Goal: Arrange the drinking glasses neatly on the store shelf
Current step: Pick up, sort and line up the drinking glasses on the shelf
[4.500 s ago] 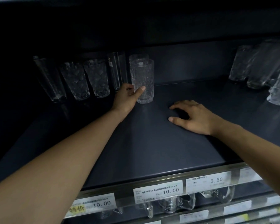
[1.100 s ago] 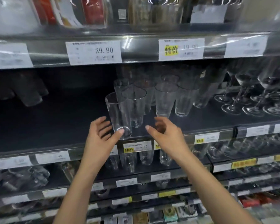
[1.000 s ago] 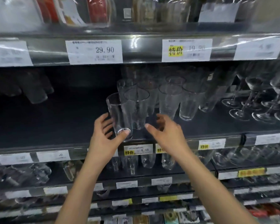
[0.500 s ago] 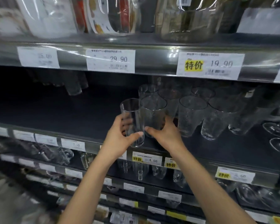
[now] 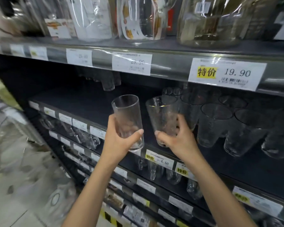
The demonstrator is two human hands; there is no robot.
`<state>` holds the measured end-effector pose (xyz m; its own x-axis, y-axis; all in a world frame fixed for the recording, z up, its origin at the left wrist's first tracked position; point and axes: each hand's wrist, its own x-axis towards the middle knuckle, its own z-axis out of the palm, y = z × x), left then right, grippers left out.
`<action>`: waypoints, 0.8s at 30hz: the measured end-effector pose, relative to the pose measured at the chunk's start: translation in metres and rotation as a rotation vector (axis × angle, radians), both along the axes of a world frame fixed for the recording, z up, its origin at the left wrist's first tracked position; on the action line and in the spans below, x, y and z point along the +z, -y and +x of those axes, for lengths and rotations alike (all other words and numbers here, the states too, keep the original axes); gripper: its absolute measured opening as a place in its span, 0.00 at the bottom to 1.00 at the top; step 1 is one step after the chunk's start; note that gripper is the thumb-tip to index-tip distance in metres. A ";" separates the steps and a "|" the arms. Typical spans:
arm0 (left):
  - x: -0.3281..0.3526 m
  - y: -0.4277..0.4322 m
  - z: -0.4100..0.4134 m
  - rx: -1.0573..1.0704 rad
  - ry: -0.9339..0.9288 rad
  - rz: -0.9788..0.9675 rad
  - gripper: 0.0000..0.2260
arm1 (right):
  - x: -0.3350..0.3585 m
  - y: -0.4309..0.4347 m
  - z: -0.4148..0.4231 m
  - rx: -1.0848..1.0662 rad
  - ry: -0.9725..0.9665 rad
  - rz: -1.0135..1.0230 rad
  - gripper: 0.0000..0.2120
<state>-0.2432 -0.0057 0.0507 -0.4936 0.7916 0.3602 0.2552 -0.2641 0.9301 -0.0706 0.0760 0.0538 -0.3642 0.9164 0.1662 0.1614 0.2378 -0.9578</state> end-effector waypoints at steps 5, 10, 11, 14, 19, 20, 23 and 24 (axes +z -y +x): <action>0.000 0.048 -0.001 0.053 0.239 0.076 0.25 | 0.003 0.025 -0.020 0.320 -0.283 -0.263 0.21; -0.007 0.095 -0.015 0.163 0.425 0.083 0.30 | -0.008 0.058 -0.053 0.511 -0.435 -0.476 0.24; -0.008 0.104 -0.019 0.187 0.443 0.082 0.30 | -0.009 0.064 -0.060 0.542 -0.445 -0.494 0.26; -0.008 0.131 -0.032 0.263 0.449 0.077 0.31 | -0.013 0.081 -0.083 0.612 -0.420 -0.543 0.27; -0.008 0.164 -0.062 0.326 0.474 0.105 0.33 | -0.014 0.104 -0.127 0.672 -0.399 -0.570 0.33; -0.009 0.170 -0.071 0.337 0.477 0.106 0.33 | -0.014 0.108 -0.136 0.679 -0.397 -0.575 0.36; -0.012 0.182 -0.101 0.359 0.480 0.104 0.34 | -0.015 0.116 -0.166 0.689 -0.400 -0.588 0.37; -0.013 0.185 -0.112 0.358 0.488 0.108 0.33 | -0.015 0.118 -0.176 0.692 -0.403 -0.586 0.36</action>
<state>-0.3555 -0.1908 0.0377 -0.8502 0.5179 0.0948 -0.1027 -0.3398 0.9349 -0.2468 -0.0420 0.0388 -0.8660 0.4999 -0.0162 -0.1979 -0.3722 -0.9068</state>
